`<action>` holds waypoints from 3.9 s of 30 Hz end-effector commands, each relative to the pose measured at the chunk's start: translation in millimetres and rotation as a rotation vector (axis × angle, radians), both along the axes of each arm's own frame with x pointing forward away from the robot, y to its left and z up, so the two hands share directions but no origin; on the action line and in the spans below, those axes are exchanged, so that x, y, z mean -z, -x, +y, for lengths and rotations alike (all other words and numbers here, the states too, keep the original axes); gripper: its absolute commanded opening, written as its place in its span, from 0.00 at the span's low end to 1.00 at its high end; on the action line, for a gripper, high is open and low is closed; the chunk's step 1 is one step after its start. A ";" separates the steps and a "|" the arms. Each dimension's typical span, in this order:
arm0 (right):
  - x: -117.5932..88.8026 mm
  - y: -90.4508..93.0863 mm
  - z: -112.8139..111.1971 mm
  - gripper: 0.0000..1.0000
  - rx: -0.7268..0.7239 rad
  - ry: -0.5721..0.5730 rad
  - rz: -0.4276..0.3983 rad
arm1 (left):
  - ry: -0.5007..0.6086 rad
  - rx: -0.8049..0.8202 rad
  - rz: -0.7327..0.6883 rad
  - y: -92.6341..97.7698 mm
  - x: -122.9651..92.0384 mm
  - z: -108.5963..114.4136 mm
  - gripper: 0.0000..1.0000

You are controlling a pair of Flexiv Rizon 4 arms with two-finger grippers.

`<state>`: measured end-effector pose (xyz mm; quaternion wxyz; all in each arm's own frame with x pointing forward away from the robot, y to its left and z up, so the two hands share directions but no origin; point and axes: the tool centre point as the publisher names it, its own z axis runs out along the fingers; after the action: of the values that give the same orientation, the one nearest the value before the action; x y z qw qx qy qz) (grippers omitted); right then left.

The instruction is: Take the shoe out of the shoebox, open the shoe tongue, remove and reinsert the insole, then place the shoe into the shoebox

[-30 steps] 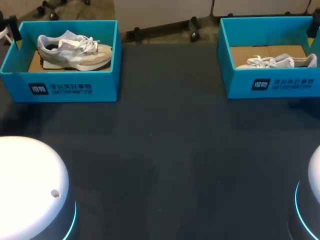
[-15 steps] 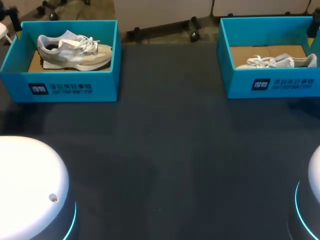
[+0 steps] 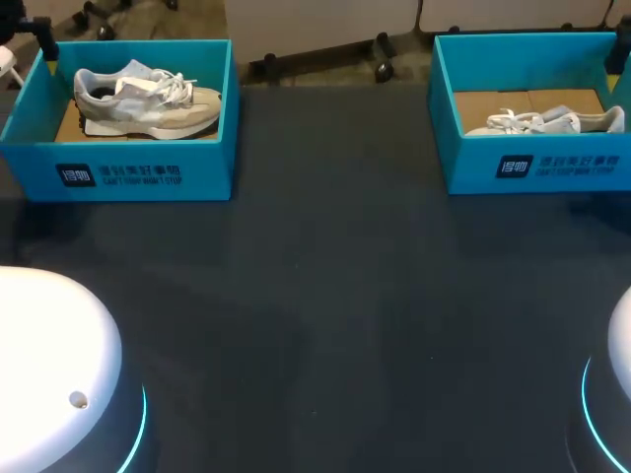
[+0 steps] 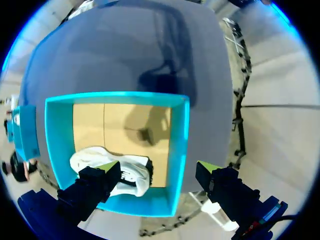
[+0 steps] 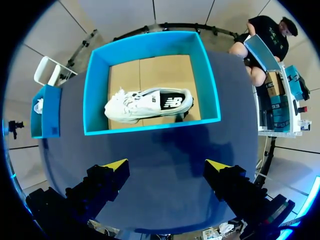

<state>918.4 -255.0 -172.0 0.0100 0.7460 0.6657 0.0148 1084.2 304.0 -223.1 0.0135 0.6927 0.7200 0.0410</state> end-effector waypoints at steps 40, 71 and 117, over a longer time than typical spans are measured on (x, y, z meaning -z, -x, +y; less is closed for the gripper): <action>0.1 0.1 0.0 1.00 0.001 0.001 0.000 | -0.028 0.183 0.044 -111.9 81.6 -28.4 1.00; 0.1 0.1 0.0 1.00 0.001 0.001 0.000 | 0.009 0.211 0.063 -130.7 136.2 -33.6 1.00; 0.1 0.1 0.0 1.00 0.001 0.001 0.000 | 0.015 0.162 0.110 -124.3 171.2 -27.1 0.63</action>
<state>918.4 -255.1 -172.1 0.0100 0.7460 0.6657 0.0148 1199.3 275.1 -391.6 -0.0104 0.7492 0.6623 0.0030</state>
